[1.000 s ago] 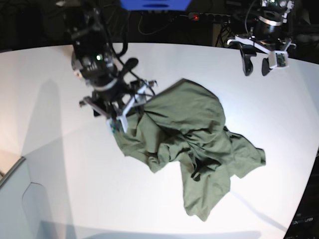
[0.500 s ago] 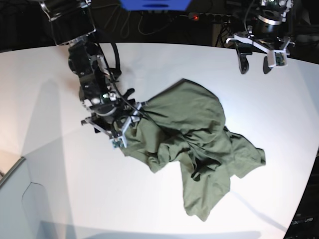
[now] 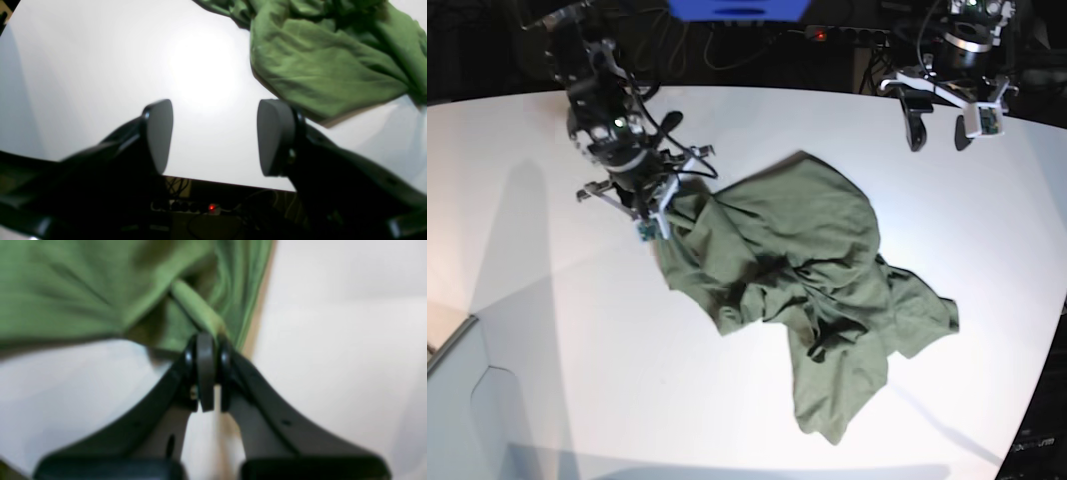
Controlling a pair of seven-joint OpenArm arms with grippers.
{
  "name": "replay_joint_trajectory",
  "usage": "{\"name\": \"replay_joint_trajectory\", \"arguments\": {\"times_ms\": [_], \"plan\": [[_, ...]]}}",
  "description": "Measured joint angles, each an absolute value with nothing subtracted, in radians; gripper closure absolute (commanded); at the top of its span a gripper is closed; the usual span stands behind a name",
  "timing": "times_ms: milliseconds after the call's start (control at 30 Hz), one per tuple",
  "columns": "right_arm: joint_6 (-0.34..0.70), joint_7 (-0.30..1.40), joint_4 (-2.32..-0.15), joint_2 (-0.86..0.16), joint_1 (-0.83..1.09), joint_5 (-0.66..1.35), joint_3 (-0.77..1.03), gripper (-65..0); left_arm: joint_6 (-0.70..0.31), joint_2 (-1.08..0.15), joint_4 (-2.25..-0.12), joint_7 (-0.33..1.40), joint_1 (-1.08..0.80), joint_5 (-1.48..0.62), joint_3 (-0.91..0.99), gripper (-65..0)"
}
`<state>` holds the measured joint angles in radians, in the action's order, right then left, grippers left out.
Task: Layout the t-shirt on the table in an organized manner, then fold the t-shirt properly
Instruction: 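Grasp a corner of the green t-shirt with the right gripper and drag it back, then grasp the opposite edge of the t-shirt with the left gripper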
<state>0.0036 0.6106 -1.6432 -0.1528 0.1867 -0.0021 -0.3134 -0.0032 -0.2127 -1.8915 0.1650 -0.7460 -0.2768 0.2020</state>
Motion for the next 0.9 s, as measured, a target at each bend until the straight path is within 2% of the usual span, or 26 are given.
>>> {"name": "replay_joint_trajectory", "arguments": {"times_ms": [167,400,567,767,900], "plan": [[0.004,0.612,-1.794,-0.149,0.333,0.007,-0.255,0.0,-0.006,-0.211,-1.892,0.157,-0.720,-0.278,0.202,-38.8],[0.004,0.604,-1.829,-0.152,0.468,0.001,-0.204,0.0,-0.004,-0.215,-1.892,0.157,-0.683,-0.278,0.203,-38.9],[0.004,0.601,-1.822,-0.152,0.493,0.001,-0.204,0.0,-0.004,-0.213,-1.892,0.172,-0.666,-0.278,0.203,-38.9],[0.004,0.606,-1.822,-0.160,0.500,0.001,-0.203,0.0,-0.003,-0.213,-1.888,0.317,-0.593,-0.278,0.203,-38.9],[0.004,0.604,-1.822,-0.159,0.503,0.007,-0.179,0.0,-0.003,-0.212,-1.884,0.332,-0.583,-0.278,0.203,-38.9]]}}
